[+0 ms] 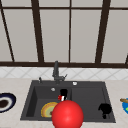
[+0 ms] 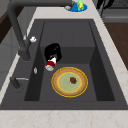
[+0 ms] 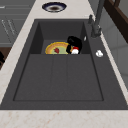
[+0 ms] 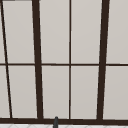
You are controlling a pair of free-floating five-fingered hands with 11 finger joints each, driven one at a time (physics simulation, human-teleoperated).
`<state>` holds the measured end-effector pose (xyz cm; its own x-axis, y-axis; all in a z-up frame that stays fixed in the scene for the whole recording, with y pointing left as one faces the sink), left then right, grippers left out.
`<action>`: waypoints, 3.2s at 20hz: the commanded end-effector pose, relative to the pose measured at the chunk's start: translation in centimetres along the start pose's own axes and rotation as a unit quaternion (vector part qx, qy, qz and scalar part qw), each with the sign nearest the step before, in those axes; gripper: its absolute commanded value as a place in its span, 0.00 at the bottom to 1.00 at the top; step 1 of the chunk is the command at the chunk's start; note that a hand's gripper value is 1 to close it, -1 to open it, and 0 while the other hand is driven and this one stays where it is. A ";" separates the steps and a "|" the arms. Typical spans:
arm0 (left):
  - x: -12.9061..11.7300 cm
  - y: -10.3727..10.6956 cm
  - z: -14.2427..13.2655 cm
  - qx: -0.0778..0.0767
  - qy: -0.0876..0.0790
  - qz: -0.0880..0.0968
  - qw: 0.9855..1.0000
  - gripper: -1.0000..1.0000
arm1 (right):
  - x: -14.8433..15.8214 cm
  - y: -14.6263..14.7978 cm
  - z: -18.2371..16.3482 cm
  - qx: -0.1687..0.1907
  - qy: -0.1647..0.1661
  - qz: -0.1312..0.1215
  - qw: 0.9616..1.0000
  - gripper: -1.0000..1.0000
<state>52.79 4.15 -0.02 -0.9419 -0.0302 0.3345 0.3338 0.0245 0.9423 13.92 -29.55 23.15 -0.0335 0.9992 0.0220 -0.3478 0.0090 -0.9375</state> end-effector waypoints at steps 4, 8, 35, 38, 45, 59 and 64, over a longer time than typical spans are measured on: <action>3.1 3.9 2.9 -0.006 -0.022 -0.025 0.999 1.00 | 0.0 0.0 0.0 0.000 0.000 0.000 1.000 0.50; 5.0 5.6 4.5 -0.005 -0.023 -0.023 0.999 1.00 | 0.0 0.0 0.0 0.000 0.000 0.000 1.000 0.50; 14.3 17.7 18.4 0.015 -0.011 -0.005 1.000 1.00 | 0.0 0.0 0.0 0.000 0.000 0.000 1.000 0.50; 15.9 18.7 20.4 0.017 -0.010 -0.005 1.000 1.00 | 0.0 0.0 0.0 0.000 0.000 0.000 1.000 0.50; 18.9 20.8 25.5 0.017 -0.010 -0.008 1.000 1.00 | 0.0 0.0 0.0 0.000 0.000 0.000 1.000 0.50; 20.0 21.9 36.7 0.025 -0.014 -0.009 1.000 1.00 | 0.0 0.0 0.0 0.000 0.000 0.000 1.000 0.50; 19.9 20.2 40.8 0.029 -0.016 -0.013 0.999 1.00 | 0.0 0.0 0.0 0.000 0.000 0.000 1.000 0.50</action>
<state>39.66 42.55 26.03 -0.9453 -0.0068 0.3261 0.3251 0.0603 0.9438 13.92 -29.55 23.15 -0.0335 0.9992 0.0220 -0.3478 0.0090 -0.9375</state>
